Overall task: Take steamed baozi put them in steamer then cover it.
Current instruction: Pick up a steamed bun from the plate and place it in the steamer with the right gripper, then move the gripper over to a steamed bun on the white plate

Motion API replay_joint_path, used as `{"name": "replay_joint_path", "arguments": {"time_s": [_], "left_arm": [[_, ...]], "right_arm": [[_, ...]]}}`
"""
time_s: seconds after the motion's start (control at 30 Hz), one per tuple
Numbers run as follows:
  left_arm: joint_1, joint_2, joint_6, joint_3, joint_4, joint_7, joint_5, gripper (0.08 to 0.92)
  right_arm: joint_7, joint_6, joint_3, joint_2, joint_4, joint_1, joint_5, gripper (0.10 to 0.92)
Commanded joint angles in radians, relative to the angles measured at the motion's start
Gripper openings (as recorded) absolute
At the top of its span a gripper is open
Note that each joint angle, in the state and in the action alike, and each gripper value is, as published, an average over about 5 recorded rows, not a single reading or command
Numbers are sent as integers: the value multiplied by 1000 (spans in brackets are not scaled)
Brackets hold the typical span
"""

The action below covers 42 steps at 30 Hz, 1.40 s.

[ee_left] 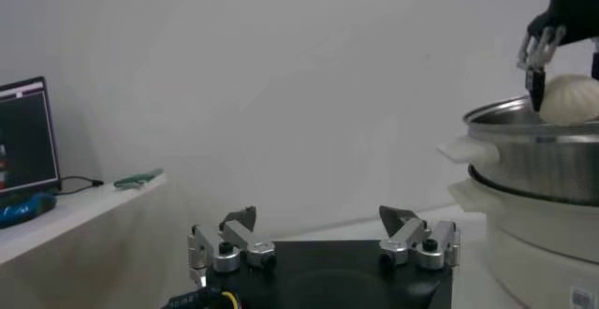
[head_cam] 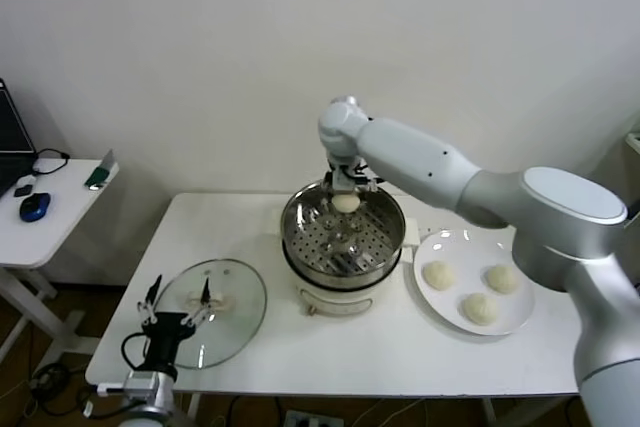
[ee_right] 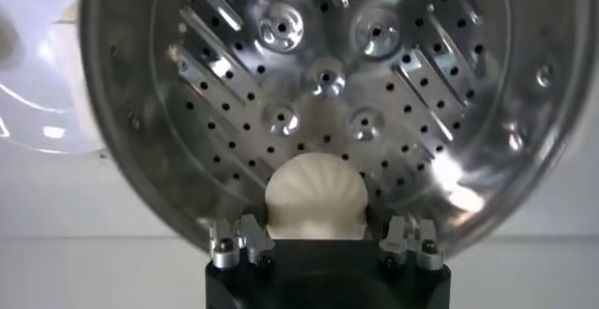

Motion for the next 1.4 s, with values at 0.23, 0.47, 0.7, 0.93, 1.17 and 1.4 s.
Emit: {"name": "replay_joint_path", "arguments": {"time_s": [0.23, 0.47, 0.7, 0.93, 1.17, 1.4], "left_arm": [[11, -8, -1, 6, -2, -3, 2, 823], [13, -11, 0, 6, -7, -4, 7, 823], [18, -10, -10, 4, -12, -4, 38, 823], [21, -7, -6, 4, -16, -8, 41, 823], [28, 2, -11, 10, -17, -7, 45, 823], [34, 5, -14, 17, -18, 0, 52, 823]], "right_arm": [[39, -9, 18, 20, -25, -77, -90, 720], [34, -4, 39, 6, -1, -58, -82, 819], [-32, -24, 11, -75, 96, 61, 79, 823], [-65, -132, -92, -247, 209, 266, 389, 823], [38, -381, -367, -459, 299, 446, 762, 823], [41, -719, -448, -638, 318, 394, 1013, 823]]}}
